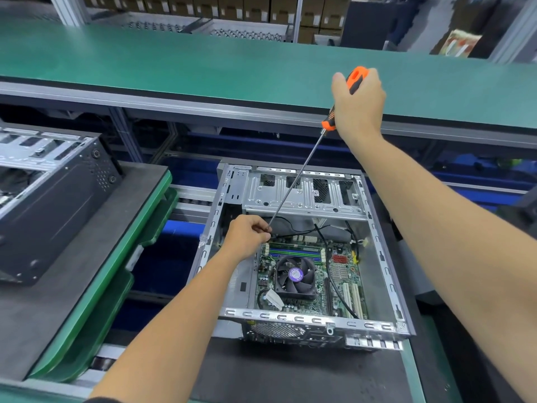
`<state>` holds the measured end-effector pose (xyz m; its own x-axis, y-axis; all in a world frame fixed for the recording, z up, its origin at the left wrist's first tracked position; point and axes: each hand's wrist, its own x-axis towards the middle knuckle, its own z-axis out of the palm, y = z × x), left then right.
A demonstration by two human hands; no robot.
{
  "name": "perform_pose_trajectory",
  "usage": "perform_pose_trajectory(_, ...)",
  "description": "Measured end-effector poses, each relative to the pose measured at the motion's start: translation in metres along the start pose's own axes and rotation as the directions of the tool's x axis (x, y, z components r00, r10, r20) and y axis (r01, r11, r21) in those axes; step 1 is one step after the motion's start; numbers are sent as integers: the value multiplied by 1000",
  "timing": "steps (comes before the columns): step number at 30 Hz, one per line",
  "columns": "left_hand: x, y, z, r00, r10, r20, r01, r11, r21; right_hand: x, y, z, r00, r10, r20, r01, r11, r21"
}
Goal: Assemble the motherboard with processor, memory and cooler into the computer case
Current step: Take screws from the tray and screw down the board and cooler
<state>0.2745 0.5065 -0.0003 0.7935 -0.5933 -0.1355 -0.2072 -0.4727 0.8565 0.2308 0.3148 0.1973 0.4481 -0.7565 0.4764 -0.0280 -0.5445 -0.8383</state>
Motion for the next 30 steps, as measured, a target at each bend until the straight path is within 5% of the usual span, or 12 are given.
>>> perform_pose_trajectory(9, 2, 0, 0, 999, 44, -4, -44, 999, -24, 4, 2, -2, 1000, 2, -2, -2, 1000, 0)
perform_pose_trajectory(20, -2, -4, 3, 979, 185, 89, -203, 934, 294, -7, 3, 0, 988, -57, 143, 57, 998, 6)
perform_pose_trajectory(30, 3, -13, 7, 991, 78, 107, -113, 921, 374, -33, -12, 19, 945, -171, 280, 165, 985, 45)
